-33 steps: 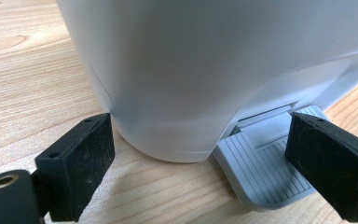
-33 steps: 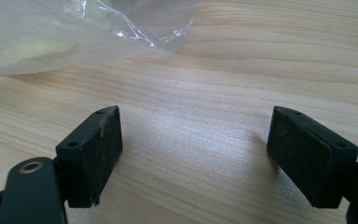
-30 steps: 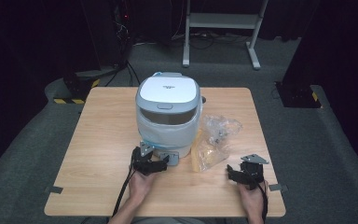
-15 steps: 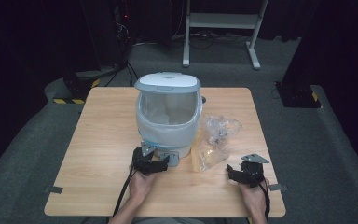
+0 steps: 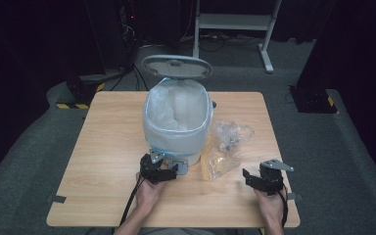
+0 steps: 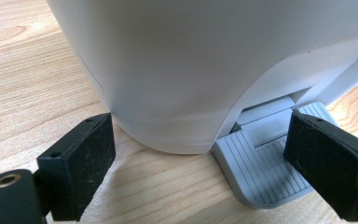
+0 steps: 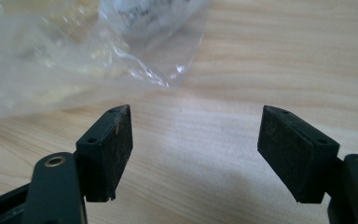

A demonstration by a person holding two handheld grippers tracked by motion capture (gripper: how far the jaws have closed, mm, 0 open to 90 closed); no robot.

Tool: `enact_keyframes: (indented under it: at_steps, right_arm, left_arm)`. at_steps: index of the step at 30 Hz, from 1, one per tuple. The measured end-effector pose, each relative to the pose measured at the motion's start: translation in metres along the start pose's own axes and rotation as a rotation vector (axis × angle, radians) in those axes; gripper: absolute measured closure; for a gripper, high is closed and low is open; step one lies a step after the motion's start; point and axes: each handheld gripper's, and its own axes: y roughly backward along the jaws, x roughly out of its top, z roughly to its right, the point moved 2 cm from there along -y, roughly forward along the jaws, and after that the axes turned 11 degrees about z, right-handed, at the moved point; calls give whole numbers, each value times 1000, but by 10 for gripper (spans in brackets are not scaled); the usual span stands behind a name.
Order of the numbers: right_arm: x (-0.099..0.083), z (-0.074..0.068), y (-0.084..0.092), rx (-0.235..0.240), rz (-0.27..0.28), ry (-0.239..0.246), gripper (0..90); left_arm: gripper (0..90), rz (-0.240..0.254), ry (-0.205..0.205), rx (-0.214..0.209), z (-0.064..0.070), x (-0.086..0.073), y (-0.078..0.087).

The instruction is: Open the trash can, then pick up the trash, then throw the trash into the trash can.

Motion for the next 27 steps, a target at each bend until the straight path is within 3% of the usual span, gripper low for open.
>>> enact_keyframes:
  at_steps: [6,14,21,27]
  right_arm:
    - [20,-1,1,62,44,-24,277]
    - [51,-11,5,97,114,25,268]
    - [66,-19,2,120,124,47,261]
    - [86,-25,-6,122,126,104,256]
  left_arm:
    - [92,0,1,-1,-1,0,0]
    - [96,-1,4,-2,-2,0,0]
    - [99,-3,15,-7,-2,0,0]
    - [99,-3,16,-8,-2,0,0]
